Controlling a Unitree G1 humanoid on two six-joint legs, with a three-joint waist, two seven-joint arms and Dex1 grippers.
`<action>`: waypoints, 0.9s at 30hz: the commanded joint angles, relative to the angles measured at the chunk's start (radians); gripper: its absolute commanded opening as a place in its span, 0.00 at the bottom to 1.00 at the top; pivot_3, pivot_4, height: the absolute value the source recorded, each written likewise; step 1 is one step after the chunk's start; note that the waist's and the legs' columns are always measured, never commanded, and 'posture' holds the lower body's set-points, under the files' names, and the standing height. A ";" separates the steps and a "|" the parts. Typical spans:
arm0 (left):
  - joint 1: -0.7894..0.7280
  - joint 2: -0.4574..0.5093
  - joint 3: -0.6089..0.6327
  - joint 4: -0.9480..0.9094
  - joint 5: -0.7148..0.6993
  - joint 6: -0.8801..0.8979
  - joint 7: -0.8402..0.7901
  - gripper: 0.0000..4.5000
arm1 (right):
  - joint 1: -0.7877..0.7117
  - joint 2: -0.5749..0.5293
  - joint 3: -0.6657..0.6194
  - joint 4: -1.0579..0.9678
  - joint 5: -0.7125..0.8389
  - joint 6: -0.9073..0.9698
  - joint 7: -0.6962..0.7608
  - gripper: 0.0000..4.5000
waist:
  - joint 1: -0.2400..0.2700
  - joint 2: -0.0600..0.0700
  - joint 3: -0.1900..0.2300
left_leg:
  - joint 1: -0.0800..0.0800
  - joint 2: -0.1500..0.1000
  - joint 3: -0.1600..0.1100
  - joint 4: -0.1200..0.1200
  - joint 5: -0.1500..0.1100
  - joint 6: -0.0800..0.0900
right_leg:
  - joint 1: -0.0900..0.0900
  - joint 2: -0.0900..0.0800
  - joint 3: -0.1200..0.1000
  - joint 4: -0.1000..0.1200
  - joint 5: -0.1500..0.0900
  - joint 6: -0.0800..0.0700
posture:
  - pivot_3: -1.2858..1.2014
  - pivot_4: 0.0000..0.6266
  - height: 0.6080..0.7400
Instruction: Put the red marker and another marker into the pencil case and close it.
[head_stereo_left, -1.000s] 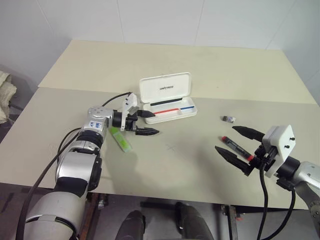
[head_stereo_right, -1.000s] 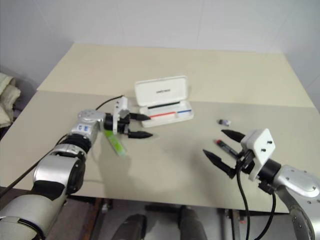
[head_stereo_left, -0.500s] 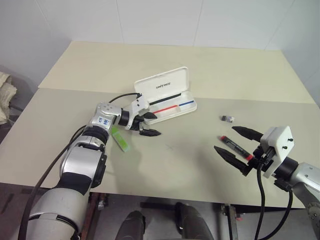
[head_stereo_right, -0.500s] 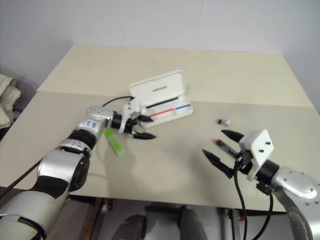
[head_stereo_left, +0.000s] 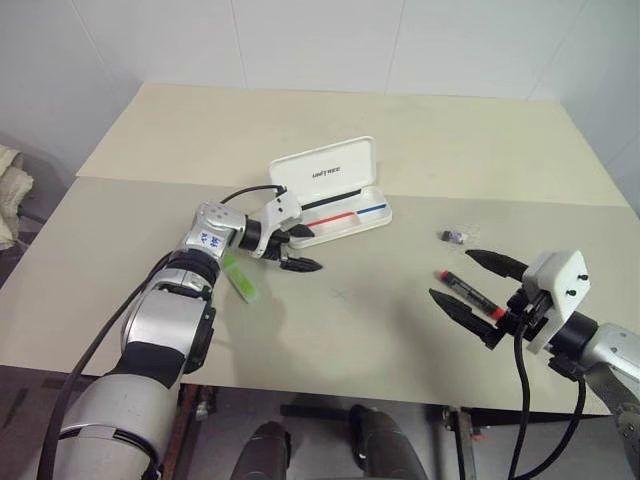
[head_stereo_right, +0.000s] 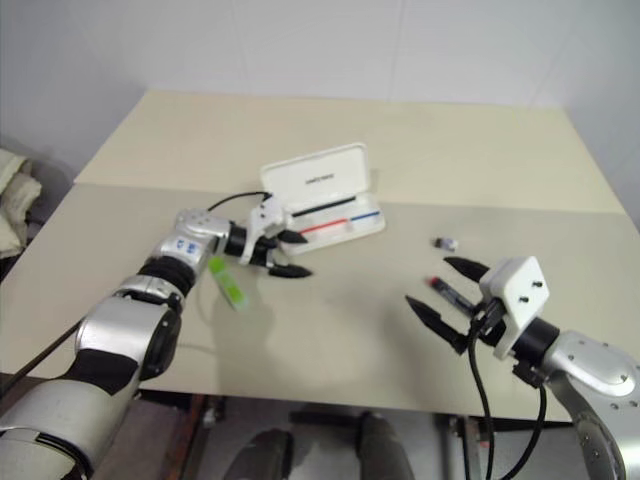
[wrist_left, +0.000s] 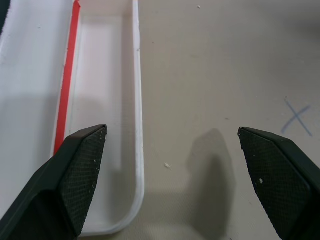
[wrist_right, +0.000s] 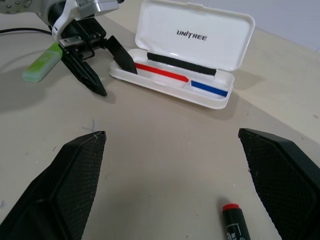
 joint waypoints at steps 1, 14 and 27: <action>-0.019 0.005 0.012 0.020 0.006 0.034 0.019 0.90 | -0.011 -0.013 -0.030 -0.019 0.001 -0.019 -0.004 1.00 | -0.001 0.000 0.000 | 0.000 0.000 0.000 0.000 0.000 0.000 | 0.000 0.000 0.000 0.000 0.000 0.000 | 0.52 0.24 1.00; -0.028 0.008 0.009 0.019 0.023 0.054 0.016 0.01 | -0.034 -0.012 -0.021 -0.012 -0.010 -0.017 -0.013 1.00 | 0.001 0.000 0.000 | 0.000 0.000 0.000 -0.001 0.000 0.000 | 0.000 0.000 0.000 -0.001 0.000 0.000 | 0.52 0.24 1.00; -0.057 0.033 0.023 -0.036 0.000 -0.032 -0.060 0.01 | -0.065 -0.029 -0.034 0.028 -0.006 -0.029 0.011 1.00 | 0.001 0.000 0.000 | -0.001 0.000 0.000 -0.001 0.000 0.000 | 0.000 0.000 0.000 -0.001 0.000 0.000 | 0.52 0.24 1.00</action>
